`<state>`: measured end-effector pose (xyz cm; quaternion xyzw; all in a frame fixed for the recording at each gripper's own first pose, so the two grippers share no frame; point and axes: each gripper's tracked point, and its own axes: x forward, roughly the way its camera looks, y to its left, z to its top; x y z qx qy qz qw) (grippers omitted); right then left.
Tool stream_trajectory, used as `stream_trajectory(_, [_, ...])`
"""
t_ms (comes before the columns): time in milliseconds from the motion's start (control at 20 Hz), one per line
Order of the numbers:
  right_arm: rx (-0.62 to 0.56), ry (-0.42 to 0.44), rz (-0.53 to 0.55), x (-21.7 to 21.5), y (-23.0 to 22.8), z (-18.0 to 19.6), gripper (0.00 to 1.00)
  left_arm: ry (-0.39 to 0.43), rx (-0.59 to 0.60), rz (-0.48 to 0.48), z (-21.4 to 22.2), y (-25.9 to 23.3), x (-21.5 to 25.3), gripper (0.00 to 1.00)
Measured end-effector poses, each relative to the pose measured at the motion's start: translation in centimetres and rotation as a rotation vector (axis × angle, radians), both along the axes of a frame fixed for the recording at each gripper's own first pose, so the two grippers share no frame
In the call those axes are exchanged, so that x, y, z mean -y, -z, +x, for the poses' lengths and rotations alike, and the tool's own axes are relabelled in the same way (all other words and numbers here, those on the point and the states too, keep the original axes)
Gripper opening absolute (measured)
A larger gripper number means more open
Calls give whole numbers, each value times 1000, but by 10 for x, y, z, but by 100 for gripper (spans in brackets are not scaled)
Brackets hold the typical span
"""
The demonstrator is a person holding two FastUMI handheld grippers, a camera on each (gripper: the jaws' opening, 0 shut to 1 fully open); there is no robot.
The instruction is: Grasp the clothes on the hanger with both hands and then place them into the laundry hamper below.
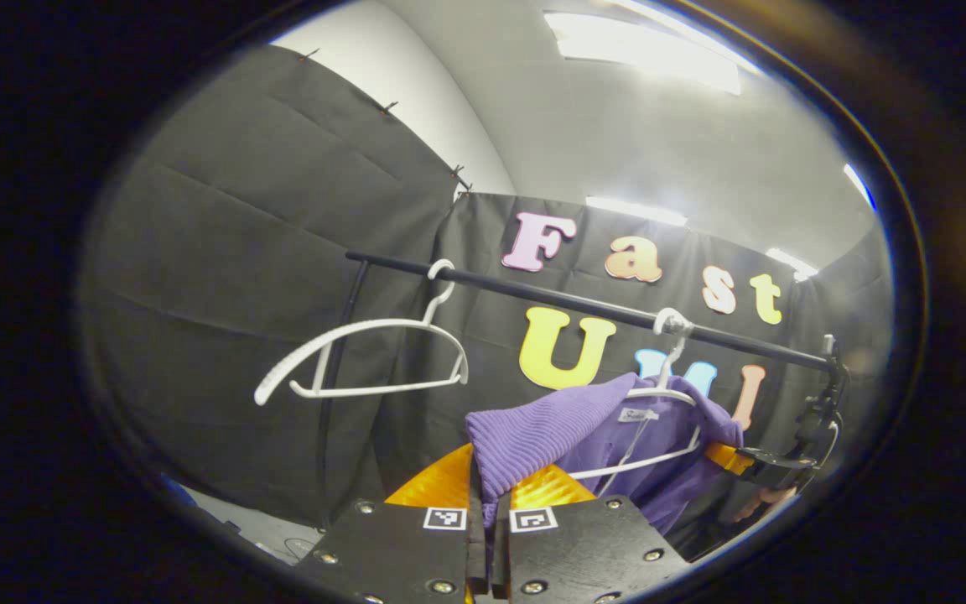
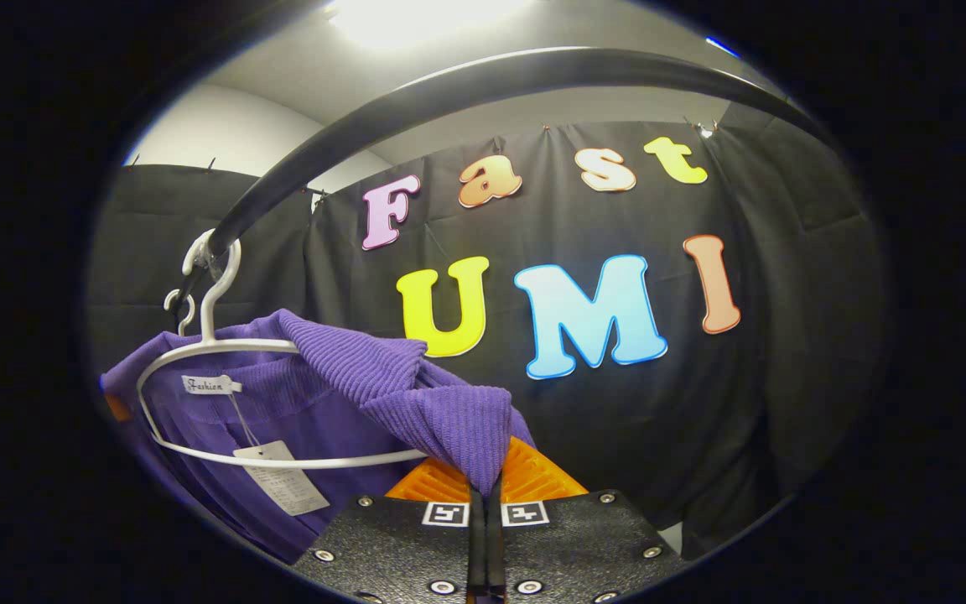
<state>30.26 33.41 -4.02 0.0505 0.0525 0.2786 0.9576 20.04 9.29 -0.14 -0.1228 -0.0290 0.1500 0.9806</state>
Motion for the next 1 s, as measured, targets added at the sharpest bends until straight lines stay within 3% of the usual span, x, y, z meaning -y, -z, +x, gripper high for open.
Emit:
stream_trajectory(250, [124,32,-51,-2,-11,7,0,-40,20,-3,-2,-8,-29,4])
stream_trajectory(550, [176,34,-61,-10,-7,2,0,-52,53,39,3,-31,-53,4])
stream_trajectory(750, [214,27,-57,-14,-13,3,0,-36,51,105,4,-44,-65,8])
stream_trajectory(800, [206,20,-51,-16,-11,4,0,-22,57,116,6,-49,-67,4])
stream_trajectory(850, [198,18,-50,-18,-7,6,0,-2,58,114,8,-50,-67,8])
stream_trajectory(900, [196,22,-48,-19,-6,8,0,17,54,104,9,-50,-69,4])
stream_trajectory(1000, [204,23,-43,-19,-8,7,0,40,45,87,11,-47,-80,4])
